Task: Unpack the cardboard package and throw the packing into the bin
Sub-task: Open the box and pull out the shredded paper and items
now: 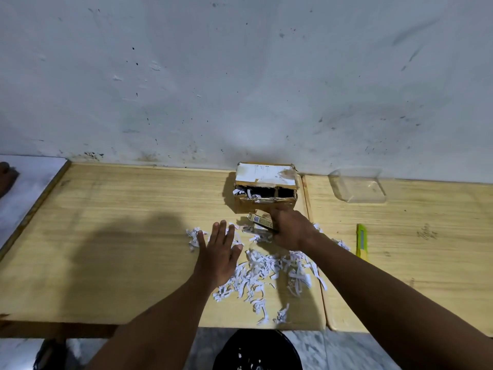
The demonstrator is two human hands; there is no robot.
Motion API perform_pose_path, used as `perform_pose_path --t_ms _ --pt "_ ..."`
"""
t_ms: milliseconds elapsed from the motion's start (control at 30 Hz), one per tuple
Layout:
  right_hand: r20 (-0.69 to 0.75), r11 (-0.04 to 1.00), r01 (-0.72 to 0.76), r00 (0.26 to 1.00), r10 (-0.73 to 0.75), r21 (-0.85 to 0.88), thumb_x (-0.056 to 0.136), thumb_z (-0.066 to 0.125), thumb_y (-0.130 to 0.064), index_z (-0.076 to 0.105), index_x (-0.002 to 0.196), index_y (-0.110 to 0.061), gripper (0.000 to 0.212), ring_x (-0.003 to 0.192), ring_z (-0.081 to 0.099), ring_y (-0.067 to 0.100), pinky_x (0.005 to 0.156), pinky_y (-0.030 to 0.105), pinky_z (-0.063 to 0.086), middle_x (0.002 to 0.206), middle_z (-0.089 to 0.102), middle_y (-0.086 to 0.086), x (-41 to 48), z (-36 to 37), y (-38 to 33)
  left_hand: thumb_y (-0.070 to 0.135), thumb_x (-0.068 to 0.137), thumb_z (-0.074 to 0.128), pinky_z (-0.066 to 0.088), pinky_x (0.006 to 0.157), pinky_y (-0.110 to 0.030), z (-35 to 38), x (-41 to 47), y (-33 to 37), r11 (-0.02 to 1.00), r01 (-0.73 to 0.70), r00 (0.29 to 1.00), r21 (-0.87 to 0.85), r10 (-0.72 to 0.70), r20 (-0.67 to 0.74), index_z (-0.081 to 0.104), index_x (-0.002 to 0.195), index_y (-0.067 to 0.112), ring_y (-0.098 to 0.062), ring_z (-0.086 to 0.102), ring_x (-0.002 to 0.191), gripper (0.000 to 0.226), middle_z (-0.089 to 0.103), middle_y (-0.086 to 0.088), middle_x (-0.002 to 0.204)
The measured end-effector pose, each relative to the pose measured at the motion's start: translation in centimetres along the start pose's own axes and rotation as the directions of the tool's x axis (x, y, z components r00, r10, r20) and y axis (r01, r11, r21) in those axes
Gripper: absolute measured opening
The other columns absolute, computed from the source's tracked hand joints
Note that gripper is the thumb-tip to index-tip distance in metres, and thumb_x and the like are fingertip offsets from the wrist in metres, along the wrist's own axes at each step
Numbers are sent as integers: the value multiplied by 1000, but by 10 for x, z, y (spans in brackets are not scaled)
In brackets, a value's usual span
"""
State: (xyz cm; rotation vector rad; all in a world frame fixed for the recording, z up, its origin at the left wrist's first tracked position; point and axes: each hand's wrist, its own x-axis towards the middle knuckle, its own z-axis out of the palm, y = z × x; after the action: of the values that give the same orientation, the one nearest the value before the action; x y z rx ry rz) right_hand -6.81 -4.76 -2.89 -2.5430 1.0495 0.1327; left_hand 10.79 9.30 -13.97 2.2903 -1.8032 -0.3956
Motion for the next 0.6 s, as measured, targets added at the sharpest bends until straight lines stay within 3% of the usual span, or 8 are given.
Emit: perform_pose_path --t_ms 133,333,467,600 --pt "23 999 -39 999 39 3 79 70 -25 55 116 -11 42 96 62 37 72 34 47 112 60 19 -6 7 -5 60 93 4 -9 117 -56 0 -2 2 1000 17 1000 -13 -18 -20 13 155 21 -19 -9 149 74 3 -3 163" --pt "23 994 -8 1000 11 -107 83 65 -25 53 123 -14 43 95 61 34 74 38 51 108 65 11 -11 20 -7 67 90 -1 -2 117 -57 4 -1 -3 999 23 999 -42 -25 -39 21 153 19 -23 2 150 83 12 -6 162" --pt "-2 996 -12 1000 12 -90 80 65 -26 54 123 -14 46 94 62 34 70 35 47 107 64 11 -13 17 2 62 92 14 3 116 -59 3 3 2 999 33 999 -18 -33 0 26 152 16 -28 8 149 76 15 -8 161" --pt "-117 995 -32 993 21 -90 82 64 -23 46 135 -22 56 89 62 31 62 31 39 101 63 8 -20 7 29 57 93 20 13 114 -62 5 8 11 999 23 999 43 -25 42 34 149 12 -32 18 147 73 24 -12 159"
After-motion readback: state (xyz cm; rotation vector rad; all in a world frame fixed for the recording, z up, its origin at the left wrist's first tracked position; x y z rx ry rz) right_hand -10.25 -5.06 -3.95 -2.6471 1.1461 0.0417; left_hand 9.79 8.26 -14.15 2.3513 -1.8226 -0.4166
